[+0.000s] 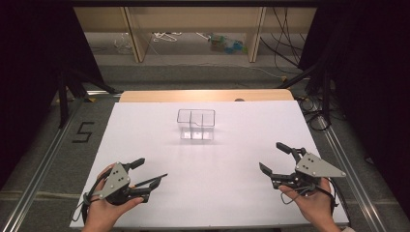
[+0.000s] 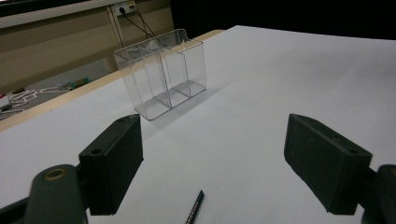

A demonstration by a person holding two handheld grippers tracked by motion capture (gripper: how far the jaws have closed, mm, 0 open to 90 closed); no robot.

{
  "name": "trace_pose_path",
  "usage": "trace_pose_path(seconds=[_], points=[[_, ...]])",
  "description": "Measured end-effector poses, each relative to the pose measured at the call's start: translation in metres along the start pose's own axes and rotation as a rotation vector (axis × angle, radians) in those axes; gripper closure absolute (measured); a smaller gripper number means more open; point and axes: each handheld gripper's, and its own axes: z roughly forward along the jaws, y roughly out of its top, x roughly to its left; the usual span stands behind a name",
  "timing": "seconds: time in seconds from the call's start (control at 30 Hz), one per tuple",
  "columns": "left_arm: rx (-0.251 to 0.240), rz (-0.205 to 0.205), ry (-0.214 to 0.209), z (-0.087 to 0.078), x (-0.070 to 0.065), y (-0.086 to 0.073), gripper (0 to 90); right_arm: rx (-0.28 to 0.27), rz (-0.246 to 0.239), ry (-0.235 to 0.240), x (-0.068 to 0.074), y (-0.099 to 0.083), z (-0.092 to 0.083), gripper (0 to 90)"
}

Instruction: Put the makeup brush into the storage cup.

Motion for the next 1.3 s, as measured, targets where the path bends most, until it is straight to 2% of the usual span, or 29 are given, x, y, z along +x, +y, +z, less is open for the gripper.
trace_pose_path(seconds=[0.27, 0.5, 0.53, 0.6, 0.73, 1.03, 1.07, 1.1, 1.23, 1.27, 1.3], points=[[-0.003, 0.002, 0.003, -0.001, 0.001, 0.000, 19.6, 0.001, 0.003, 0.011, 0.000, 0.000, 0.000, 18.7], [-0.025, -0.007, 0.005, -0.001, 0.002, 0.001, 19.6, 0.000, 0.011, 0.002, 0.001, 0.000, 0.001, 18.6], [-0.028, -0.009, 0.004, -0.001, 0.002, 0.001, 19.6, 0.008, 0.010, 0.013, 0.000, 0.000, 0.001, 18.6], [-0.023, -0.010, 0.011, -0.002, 0.002, 0.002, 19.6, -0.008, 0.010, 0.013, -0.001, -0.001, 0.002, 18.6], [-0.048, -0.011, 0.015, -0.001, 0.002, 0.003, 19.6, 0.000, 0.019, 0.007, -0.001, -0.002, 0.001, 18.6], [-0.058, -0.010, 0.019, 0.001, 0.006, 0.008, 19.6, 0.000, 0.032, 0.020, -0.002, -0.003, 0.004, 18.5], [-0.050, -0.004, 0.017, 0.001, 0.007, 0.009, 19.6, 0.000, 0.032, 0.020, -0.002, -0.003, 0.004, 18.5], [-0.029, -0.018, 0.018, 0.002, 0.007, 0.009, 19.6, -0.001, 0.029, 0.020, -0.003, -0.003, 0.004, 18.5], [0.104, 0.046, -0.017, 0.006, 0.014, 0.013, 21.4, 0.005, 0.027, 0.021, -0.002, -0.004, 0.005, 18.4], [0.205, 0.072, -0.074, 0.009, 0.019, 0.015, 22.1, 0.004, 0.031, 0.023, -0.002, -0.004, 0.005, 18.3], [0.282, 0.098, -0.096, 0.011, 0.022, 0.016, 22.4, 0.002, 0.028, 0.025, -0.002, -0.004, 0.006, 18.3]])
